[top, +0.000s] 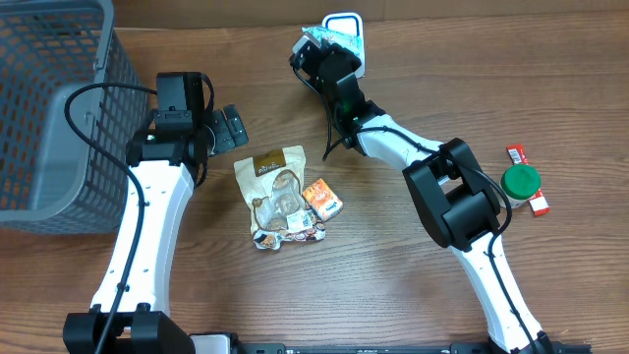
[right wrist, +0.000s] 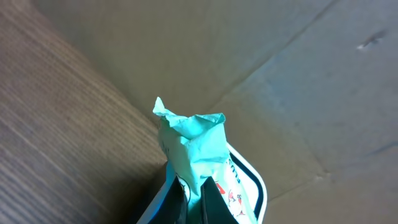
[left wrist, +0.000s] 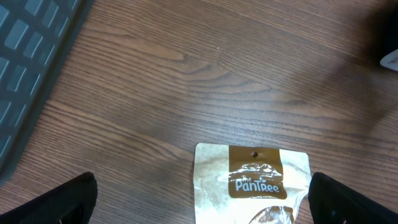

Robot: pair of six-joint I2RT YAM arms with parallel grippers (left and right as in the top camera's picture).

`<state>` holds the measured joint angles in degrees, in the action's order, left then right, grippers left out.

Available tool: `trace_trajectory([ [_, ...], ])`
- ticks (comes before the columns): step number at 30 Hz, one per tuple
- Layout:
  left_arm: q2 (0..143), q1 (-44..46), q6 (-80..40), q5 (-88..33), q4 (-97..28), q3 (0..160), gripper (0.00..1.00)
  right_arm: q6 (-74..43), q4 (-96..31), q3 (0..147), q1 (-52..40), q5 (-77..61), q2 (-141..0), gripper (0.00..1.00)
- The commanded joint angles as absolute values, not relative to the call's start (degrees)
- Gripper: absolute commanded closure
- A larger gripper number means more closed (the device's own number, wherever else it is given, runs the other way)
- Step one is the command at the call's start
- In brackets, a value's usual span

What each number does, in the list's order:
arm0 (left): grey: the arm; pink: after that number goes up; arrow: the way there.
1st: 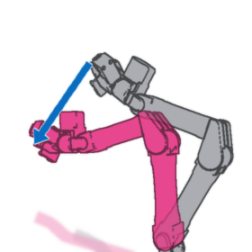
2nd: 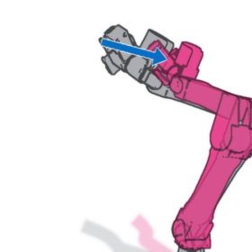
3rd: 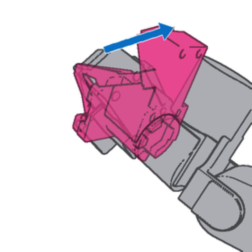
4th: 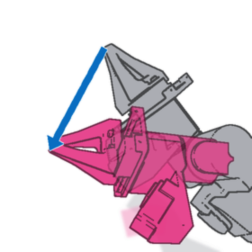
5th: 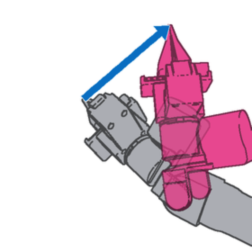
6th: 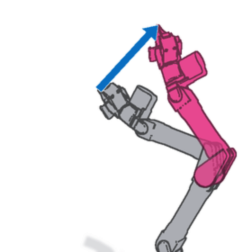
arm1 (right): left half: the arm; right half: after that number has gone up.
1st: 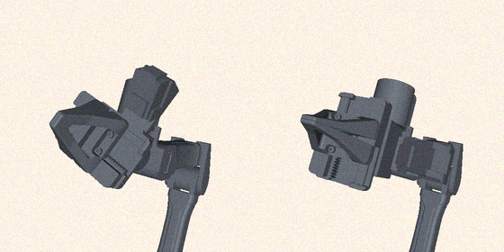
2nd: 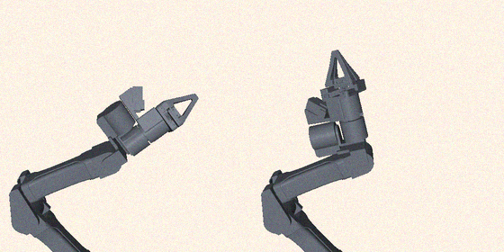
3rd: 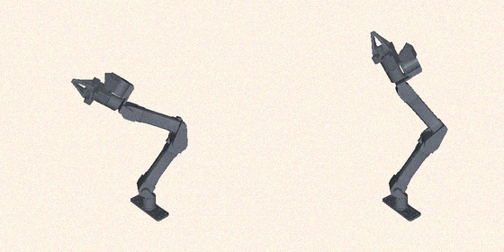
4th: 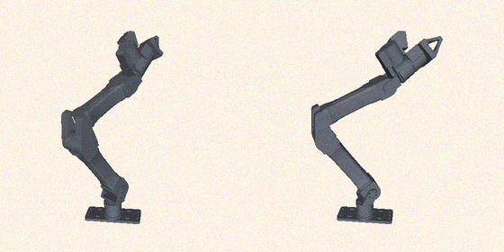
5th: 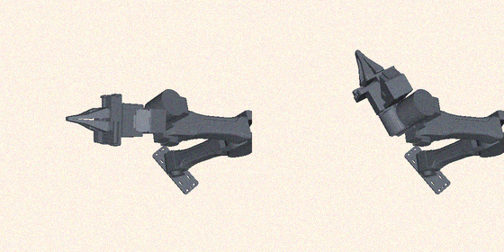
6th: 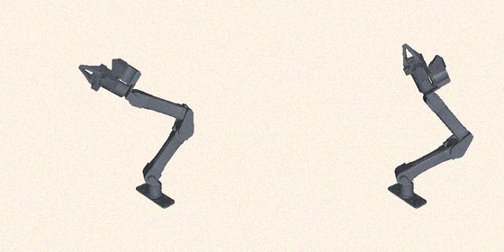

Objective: Scan the item barcode
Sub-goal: 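Hold the wipes pack in front of the white scanner, then carry the wipes pack right and lower it beside the green jar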

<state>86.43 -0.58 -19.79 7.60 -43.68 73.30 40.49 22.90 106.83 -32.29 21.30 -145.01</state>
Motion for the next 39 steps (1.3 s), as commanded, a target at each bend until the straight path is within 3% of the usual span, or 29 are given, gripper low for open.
trace_trajectory([
  [1,86.9,-0.7,-20.2,8.3,-43.5,73.9,0.00,35.6,23.7,106.8,-32.4,24.4,-143.4,0.97],
  [8,86.9,-0.7,-20.2,8.3,-43.5,73.9,0.00,22.5,14.9,106.8,-31.4,24.4,-133.4,0.97],
  [14,86.9,-0.7,-20.2,8.3,-43.5,73.9,0.00,16.7,0.1,106.8,-31.4,24.4,-121.5,0.97],
  [25,86.9,-0.7,-20.2,8.3,-43.5,73.9,0.00,-6.3,-47.8,106.8,-27.0,23.5,-104.3,0.97],
  [32,86.9,-0.7,-20.2,8.3,-43.5,73.9,0.00,-8.8,-74.0,103.7,-21.0,8.8,-104.6,0.96],
  [39,86.9,-0.7,-20.2,8.3,-43.5,73.9,0.01,-8.8,-71.7,89.1,-16.1,8.7,-104.6,0.96],
])
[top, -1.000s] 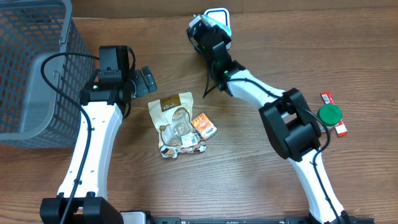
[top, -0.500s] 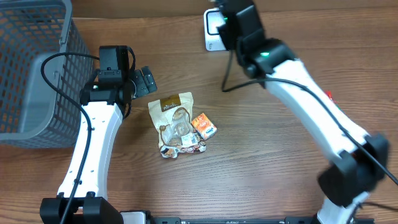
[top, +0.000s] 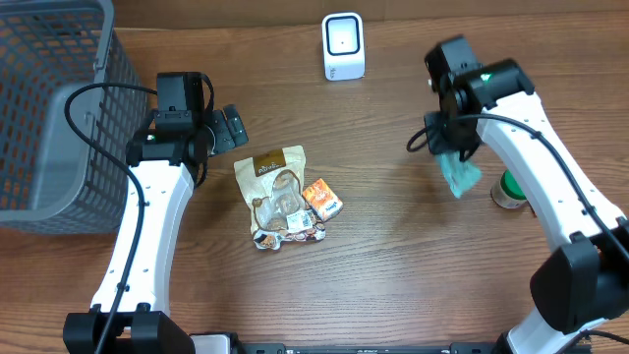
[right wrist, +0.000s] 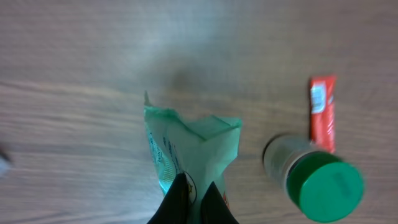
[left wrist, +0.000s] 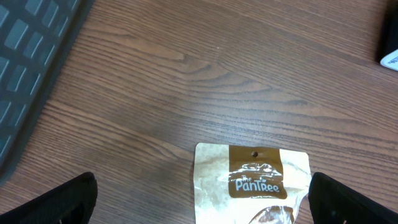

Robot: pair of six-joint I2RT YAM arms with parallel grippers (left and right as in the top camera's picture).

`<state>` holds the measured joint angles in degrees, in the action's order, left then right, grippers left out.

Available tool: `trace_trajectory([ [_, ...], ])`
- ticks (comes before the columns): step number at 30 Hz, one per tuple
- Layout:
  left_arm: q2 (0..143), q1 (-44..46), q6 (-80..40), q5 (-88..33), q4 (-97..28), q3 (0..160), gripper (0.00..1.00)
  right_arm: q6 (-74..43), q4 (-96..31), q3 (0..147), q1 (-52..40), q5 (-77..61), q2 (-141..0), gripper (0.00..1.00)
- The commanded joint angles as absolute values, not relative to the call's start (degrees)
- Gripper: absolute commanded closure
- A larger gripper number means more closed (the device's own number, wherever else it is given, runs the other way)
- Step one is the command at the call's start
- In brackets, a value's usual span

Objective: Scan the item barcode
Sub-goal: 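Carry the wipes pack right and lower it beside the green jar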

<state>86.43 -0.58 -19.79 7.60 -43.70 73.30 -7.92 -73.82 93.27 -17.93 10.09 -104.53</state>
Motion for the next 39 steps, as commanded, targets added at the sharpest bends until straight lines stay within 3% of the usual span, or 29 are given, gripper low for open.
trace_trajectory([
  [1,86.9,-0.7,-20.2,8.3,-43.5,73.9,0.00,-8.8,-70.3,87.5,-15.7,8.7,-104.6,0.96],
  [12,86.9,-0.7,-20.2,8.3,-43.5,73.9,0.00,-8.8,-56.7,75.5,-14.9,8.9,-104.6,0.95],
  [14,86.9,-0.7,-20.2,8.3,-43.5,73.9,0.00,-8.8,-56.6,75.0,-14.9,8.9,-104.6,0.78],
  [16,86.9,-0.7,-20.2,8.3,-43.5,73.9,0.00,-8.8,-56.1,74.6,-14.9,8.9,-104.6,0.75],
  [18,86.9,-0.7,-20.1,8.3,-43.5,73.9,0.00,-8.8,-55.7,74.4,-14.9,8.9,-104.6,0.57],
  [23,86.9,-0.7,-20.2,8.3,-43.5,73.9,0.00,-9.5,-54.3,74.2,-14.9,8.6,-104.6,0.54],
  [25,86.9,-0.7,-20.2,8.3,-43.5,73.9,0.00,-10.7,-54.0,74.2,-14.9,7.0,-104.6,0.55],
  [33,86.9,-0.7,-20.2,8.3,-43.5,73.9,0.00,-10.7,-54.5,73.8,-15.0,-2.5,-104.6,0.89],
  [39,86.9,-0.7,-20.2,8.3,-43.5,73.9,0.00,-10.7,-52.6,70.4,-15.1,-2.7,-104.6,0.91],
])
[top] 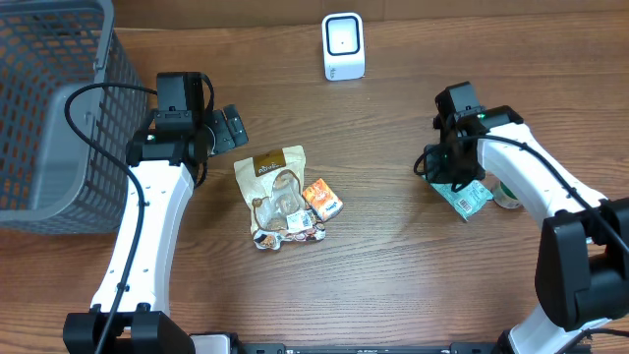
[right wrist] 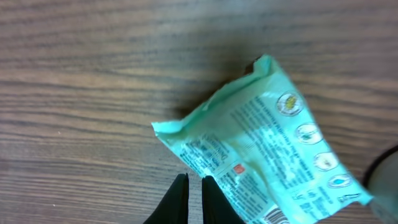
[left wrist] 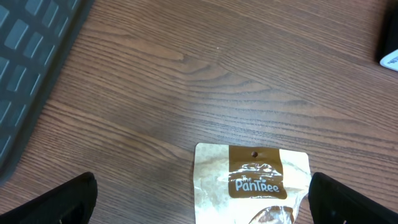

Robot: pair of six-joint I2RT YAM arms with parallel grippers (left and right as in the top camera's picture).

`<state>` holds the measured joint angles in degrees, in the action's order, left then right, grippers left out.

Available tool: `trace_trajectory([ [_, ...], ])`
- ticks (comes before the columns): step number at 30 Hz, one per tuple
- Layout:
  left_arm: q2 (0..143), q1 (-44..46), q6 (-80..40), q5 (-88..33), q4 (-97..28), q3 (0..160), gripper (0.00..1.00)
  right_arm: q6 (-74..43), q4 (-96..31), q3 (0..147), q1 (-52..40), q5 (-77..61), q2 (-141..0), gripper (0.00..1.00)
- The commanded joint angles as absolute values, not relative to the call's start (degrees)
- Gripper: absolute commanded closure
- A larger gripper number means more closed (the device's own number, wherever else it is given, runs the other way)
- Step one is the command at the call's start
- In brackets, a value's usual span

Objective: Scan the item barcode
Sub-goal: 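Carry the wipes pack right and lower it beside the green jar, then open the right gripper to release the wipes pack and lift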

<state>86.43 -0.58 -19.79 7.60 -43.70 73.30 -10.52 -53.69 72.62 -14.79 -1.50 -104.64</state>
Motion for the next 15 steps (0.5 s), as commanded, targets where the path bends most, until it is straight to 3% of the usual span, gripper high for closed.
trace_trajectory([
  [1,86.9,-0.7,-20.2,8.3,-43.5,73.9,0.00,-10.7,-51.5,69.6,-15.1,-2.7,-104.6,0.91],
  [15,86.9,-0.7,-20.2,8.3,-43.5,73.9,0.00,-10.7,-43.1,63.7,-15.0,5.5,-104.6,0.92],
])
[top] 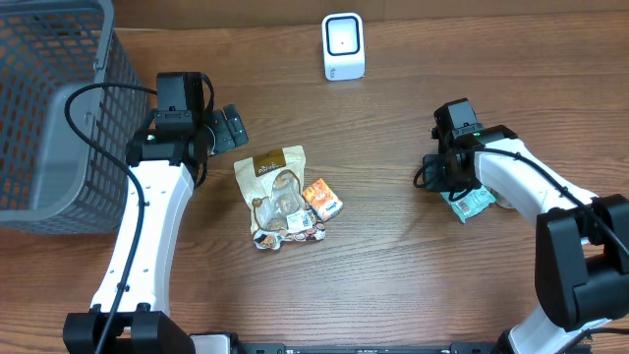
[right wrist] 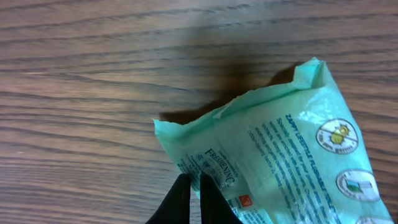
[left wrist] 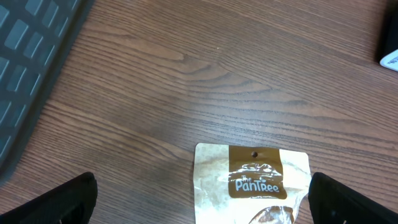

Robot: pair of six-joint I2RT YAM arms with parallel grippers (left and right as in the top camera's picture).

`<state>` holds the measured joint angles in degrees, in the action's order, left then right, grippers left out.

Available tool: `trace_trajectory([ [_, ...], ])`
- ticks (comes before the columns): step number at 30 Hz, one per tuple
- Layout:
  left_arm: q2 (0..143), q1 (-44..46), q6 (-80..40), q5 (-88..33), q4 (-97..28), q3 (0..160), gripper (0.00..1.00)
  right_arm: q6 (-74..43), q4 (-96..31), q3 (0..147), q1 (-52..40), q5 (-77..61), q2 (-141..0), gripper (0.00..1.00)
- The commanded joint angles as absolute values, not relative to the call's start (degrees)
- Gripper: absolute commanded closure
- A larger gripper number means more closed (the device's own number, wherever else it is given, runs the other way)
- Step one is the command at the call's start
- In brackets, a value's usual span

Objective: Scan the item barcode
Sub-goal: 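Open the right gripper to release the wipes pack and lift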

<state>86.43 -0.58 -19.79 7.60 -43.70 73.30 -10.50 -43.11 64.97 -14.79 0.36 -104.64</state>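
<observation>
The white barcode scanner point(top: 343, 45) stands at the far middle of the table. A green packet point(top: 471, 202) lies on the wood at the right, printed side up point(right wrist: 286, 162). My right gripper point(right wrist: 193, 199) is down at the packet's left edge, its fingers pinched together on that edge. My left gripper point(left wrist: 202, 208) hangs open at the left of the table point(top: 228, 128), just behind a tan PanTree pouch point(left wrist: 252, 180), touching nothing.
The tan pouch point(top: 278, 192) lies mid-table with a small orange pack point(top: 321, 198) against its right side. A grey wire basket point(top: 49, 108) fills the far left. A bottle point(top: 503, 200) stands just right of the green packet, mostly hidden by my right arm.
The right gripper has shifted slightly towards the near left and sits closer to the packet, which fills more of the right wrist view. The left arm and the pouch are unchanged.
First my right gripper held the green packet up at the scanner at the far middle. Then it held the packet over the right side, near a green-lidded bottle. Later the packet lay on the table beside the bottle, and it lies there now, still pinched. The left arm stayed still.
</observation>
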Motion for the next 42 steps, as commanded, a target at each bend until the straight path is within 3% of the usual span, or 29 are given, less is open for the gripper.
trace_trajectory([
  [1,86.9,-0.7,-20.2,8.3,-43.5,73.9,0.00,-10.7,-43.1,63.7,-15.0,6.9,-104.6,0.92],
  [23,86.9,-0.7,-20.2,8.3,-43.5,73.9,0.00,-10.7,-43.4,64.2,-12.7,17.9,-104.6,0.97],
  [31,86.9,-0.7,-20.2,8.3,-43.5,73.9,0.00,-10.7,-48.6,69.9,-13.2,3.9,-104.5,0.96],
  [33,86.9,-0.7,-20.2,8.3,-43.5,73.9,0.00,-10.7,-50.3,69.8,-13.2,0.8,-104.5,0.92],
  [42,86.9,-0.7,-20.2,8.3,-43.5,73.9,0.00,-10.7,-53.3,65.0,-13.0,3.4,-104.5,0.91],
])
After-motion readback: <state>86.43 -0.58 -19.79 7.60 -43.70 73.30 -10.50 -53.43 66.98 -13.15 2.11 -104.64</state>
